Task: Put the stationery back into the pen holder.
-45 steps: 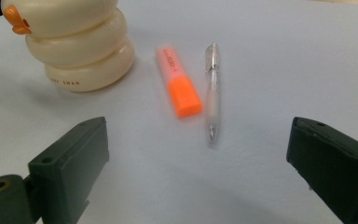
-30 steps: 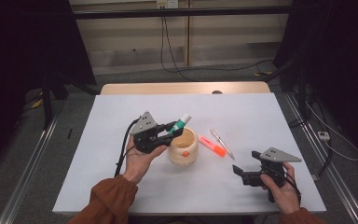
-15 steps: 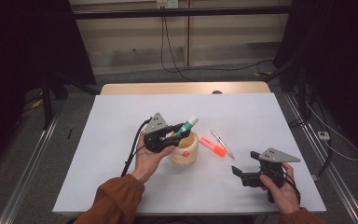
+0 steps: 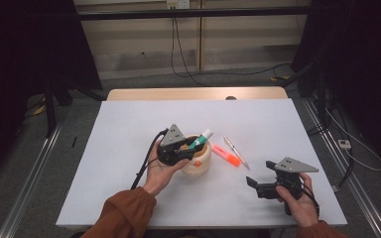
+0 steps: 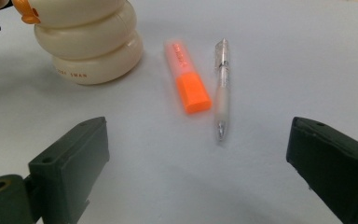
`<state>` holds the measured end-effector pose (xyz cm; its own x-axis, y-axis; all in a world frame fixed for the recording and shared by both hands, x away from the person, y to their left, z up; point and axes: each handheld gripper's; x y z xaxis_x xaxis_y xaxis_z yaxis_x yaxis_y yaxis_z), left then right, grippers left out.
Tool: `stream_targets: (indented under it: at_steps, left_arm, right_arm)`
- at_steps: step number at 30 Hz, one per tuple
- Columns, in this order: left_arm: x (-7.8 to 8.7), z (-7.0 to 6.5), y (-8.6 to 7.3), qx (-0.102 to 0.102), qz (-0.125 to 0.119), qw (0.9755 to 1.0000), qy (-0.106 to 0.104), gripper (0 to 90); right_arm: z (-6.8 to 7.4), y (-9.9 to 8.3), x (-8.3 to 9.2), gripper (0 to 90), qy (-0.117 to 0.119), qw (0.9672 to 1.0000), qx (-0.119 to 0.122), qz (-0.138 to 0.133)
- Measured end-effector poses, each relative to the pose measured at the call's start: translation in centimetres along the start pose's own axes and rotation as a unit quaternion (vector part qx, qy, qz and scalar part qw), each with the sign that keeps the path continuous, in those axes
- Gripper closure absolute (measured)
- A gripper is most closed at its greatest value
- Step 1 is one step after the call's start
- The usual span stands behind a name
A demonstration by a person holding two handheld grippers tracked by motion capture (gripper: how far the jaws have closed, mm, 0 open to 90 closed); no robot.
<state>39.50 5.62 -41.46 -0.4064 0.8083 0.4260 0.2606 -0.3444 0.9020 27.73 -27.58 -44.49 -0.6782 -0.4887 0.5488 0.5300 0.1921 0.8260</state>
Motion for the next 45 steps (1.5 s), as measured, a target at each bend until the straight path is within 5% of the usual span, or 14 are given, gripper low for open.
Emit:
stream_targets:
  at_steps: [13,26,39,45]
  left_arm:
    - [0.2,0.3,-0.1,0.022,0.013,0.9995,-0.017,64.6]
    - [0.8,0.6,0.2,0.051,0.005,0.9986,-0.016,35.7]
    - [2.7,0.8,1.0,0.055,0.004,0.9985,0.006,9.9]
    - [4.4,1.2,0.7,0.06,0.004,0.9981,0.015,6.5]
  right_arm:
    - [0.0,0.0,0.0,5.8,-0.001,1.0,0.003,0.001]
    - [0.0,0.0,-0.1,5.9,-0.002,1.0,0.004,0.001]
    - [0.0,0.0,-0.3,5.9,0.001,1.0,0.006,0.005]
    - [0.0,0.0,-0.3,5.9,0.002,0.9999,0.008,0.008]
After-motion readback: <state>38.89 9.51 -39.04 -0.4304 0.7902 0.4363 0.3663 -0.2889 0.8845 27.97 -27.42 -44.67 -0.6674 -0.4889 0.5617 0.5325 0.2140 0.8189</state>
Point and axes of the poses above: each handheld gripper's, and its own axes: x roughly backward along the jaws, y roughly out of its top, z roughly to its left, and after that the axes turned 2 degrees about z, right-handed
